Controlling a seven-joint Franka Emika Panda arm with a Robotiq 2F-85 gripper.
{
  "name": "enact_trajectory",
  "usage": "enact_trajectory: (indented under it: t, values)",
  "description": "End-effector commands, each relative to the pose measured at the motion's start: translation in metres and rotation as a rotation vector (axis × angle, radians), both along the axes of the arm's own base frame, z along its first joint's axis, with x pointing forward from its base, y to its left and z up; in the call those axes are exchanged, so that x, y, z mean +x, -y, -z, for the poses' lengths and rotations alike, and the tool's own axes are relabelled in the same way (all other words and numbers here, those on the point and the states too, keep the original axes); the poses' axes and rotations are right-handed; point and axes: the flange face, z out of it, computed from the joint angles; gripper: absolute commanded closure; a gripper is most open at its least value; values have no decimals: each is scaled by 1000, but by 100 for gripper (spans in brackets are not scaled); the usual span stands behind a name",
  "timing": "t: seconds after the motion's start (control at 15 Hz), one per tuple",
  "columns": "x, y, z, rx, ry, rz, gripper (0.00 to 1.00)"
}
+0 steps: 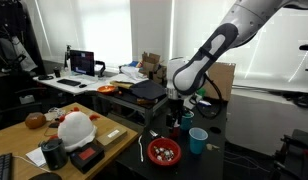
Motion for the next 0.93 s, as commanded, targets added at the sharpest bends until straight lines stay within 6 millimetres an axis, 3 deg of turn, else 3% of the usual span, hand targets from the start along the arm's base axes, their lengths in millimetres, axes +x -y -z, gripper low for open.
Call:
enact_trajectory:
  t: [0.0, 0.27, 0.47, 0.53, 0.87]
  values:
    - [6, -14, 15, -24, 29, -21, 0]
    - [4, -15, 19, -33, 93, -82, 0]
    - [3, -3, 9, -54, 102, -111, 0]
    - [7, -11, 21, -40, 87, -89, 0]
    - [8, -6, 19, -47, 92, -92, 0]
